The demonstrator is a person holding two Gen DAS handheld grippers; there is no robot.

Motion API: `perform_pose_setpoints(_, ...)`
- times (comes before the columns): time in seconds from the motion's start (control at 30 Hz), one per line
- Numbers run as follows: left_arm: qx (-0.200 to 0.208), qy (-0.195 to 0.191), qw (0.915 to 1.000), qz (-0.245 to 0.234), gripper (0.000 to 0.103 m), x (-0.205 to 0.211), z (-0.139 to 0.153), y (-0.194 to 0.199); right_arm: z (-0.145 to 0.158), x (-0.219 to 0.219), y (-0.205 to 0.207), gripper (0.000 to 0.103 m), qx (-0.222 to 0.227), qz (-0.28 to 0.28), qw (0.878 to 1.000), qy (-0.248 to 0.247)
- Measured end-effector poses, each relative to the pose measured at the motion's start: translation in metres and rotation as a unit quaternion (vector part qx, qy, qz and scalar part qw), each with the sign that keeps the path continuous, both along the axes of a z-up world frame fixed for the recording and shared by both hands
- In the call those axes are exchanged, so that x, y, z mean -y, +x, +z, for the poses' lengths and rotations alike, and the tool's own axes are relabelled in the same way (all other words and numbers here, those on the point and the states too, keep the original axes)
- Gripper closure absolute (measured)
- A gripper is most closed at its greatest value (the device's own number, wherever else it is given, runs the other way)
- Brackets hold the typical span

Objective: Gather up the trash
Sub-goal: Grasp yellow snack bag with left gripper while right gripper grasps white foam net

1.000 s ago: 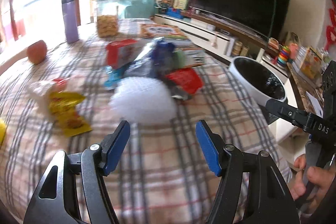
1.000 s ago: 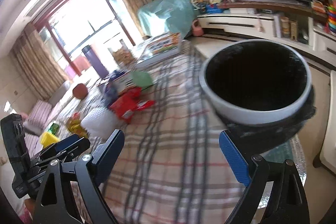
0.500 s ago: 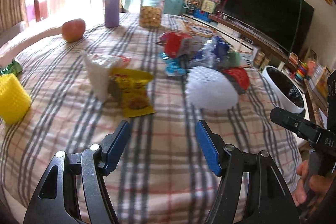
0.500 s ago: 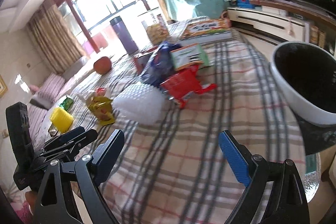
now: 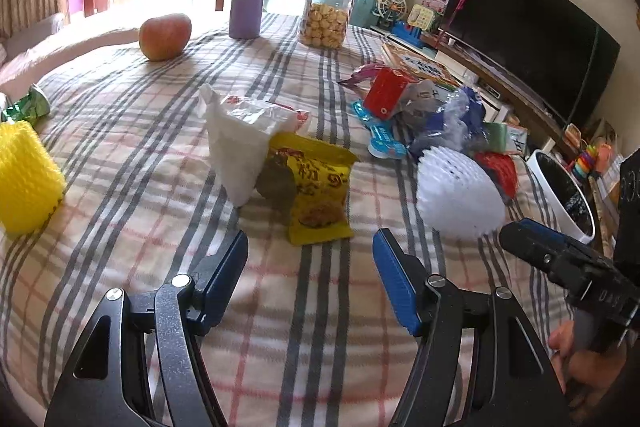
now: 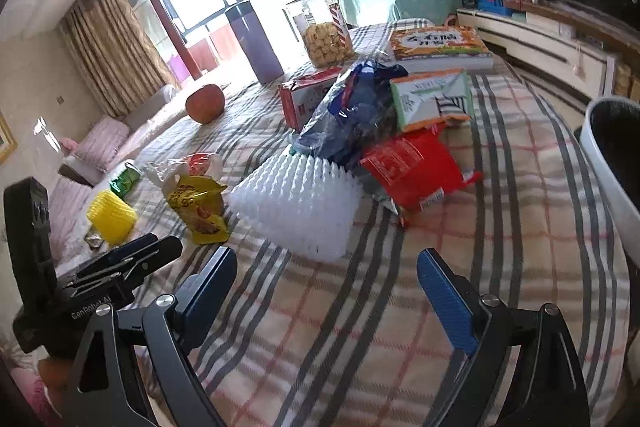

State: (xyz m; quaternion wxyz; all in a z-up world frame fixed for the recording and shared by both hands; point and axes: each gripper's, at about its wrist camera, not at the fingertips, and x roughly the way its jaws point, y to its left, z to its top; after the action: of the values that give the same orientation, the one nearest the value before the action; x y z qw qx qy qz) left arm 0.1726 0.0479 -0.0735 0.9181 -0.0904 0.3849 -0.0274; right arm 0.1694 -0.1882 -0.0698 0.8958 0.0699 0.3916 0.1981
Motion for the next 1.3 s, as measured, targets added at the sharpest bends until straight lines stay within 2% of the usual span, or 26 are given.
perform_pose_setpoints(0.1, -0.002, -0.004, 1.0000, -0.005, 0.044, 0.000, -0.002, 0.014, -0.001, -0.008, 0.008, 0.011, 0.001, 0.004, 1.000, -0.009)
perform_pose_setpoints(0.2, -0.003, -0.003, 1.0000, -0.008, 0.051, 0.002, -0.005, 0.028, -0.003, -0.011, 0.015, 0.017, 0.003, 0.007, 1.000, -0.005)
perform_pose_setpoints(0.23, -0.006, -0.001, 0.9999, -0.010, 0.056, 0.003, -0.006, 0.031, -0.004, -0.011, 0.017, 0.024, 0.003, 0.008, 1.000, 0.000)
perform_pose_setpoints(0.27, -0.010, -0.003, 0.9998, -0.016, 0.073, 0.005, -0.009, 0.036, -0.005, -0.010, 0.018, 0.030, 0.002, 0.010, 1.000, 0.006)
perform_pose_setpoints(0.3, -0.014, -0.005, 0.9997, -0.022, 0.079, 0.006, -0.011, 0.038, -0.007, -0.010, 0.020, 0.046, -0.001, 0.012, 1.000, 0.010)
perform_pose_setpoints(0.33, -0.015, -0.007, 0.9996, -0.024, 0.080, 0.008, -0.013, 0.039, -0.009, -0.010, 0.021, 0.064, -0.005, 0.013, 1.000, 0.010)
perform_pose_setpoints(0.47, -0.007, -0.006, 0.9994, -0.034, 0.084, 0.015, -0.011, 0.030, -0.013, -0.005, 0.014, 0.076, -0.005, 0.018, 1.000, 0.018)
perform_pose_setpoints(0.67, -0.009, -0.015, 0.9985, -0.051, 0.085, 0.028, -0.007, 0.012, -0.004, 0.013, -0.006, 0.078, 0.003, 0.018, 1.000, 0.025)
perform_pose_setpoints(0.87, -0.003, -0.015, 0.9965, -0.082, 0.085, 0.055, 0.002, -0.001, 0.000, 0.044, -0.025, 0.078, 0.005, -0.007, 1.000, 0.030)
perform_pose_setpoints(1.3, 0.003, -0.012, 0.9876, -0.156, 0.085, 0.118, 0.013, -0.017, 0.007, 0.098, -0.062, 0.078, 0.011, -0.057, 0.997, 0.042)
